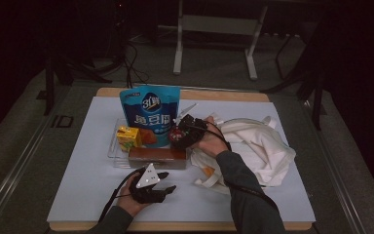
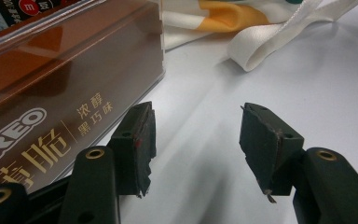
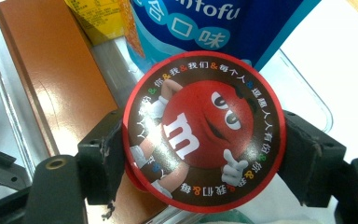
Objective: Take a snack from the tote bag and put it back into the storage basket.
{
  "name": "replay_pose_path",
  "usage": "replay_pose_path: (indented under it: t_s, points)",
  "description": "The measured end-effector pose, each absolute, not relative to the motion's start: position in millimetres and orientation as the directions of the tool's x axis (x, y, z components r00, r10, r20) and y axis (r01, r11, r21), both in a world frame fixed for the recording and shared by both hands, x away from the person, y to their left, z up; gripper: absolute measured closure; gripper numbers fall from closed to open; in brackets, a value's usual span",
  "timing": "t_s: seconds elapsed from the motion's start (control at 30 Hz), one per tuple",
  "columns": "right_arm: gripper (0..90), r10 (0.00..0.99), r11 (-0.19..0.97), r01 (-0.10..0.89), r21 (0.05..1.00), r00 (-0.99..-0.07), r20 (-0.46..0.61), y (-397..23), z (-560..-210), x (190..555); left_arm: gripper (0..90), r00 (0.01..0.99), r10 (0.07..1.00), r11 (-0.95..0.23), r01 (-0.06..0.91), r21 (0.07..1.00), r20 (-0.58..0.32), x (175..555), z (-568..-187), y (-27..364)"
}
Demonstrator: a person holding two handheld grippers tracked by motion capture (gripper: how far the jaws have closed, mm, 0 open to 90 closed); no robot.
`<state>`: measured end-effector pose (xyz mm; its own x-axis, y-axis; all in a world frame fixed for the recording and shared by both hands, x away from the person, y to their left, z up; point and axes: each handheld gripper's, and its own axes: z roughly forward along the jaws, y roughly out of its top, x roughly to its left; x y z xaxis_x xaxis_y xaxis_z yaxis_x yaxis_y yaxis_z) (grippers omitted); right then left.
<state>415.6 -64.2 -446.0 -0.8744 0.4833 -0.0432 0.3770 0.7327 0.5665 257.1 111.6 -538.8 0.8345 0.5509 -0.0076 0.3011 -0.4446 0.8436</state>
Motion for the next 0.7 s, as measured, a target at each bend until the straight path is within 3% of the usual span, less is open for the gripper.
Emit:
replay_pose_path:
  t_s: [0.7]
  points:
    - [24.9,0.494,0.763,0.377,0.525,-0.864,-0.097,-56.9,-451.6,412.5,44.9,0.835,0.550,-0.449,0.297,0.843,-0.001,256.7,-538.7,111.5]
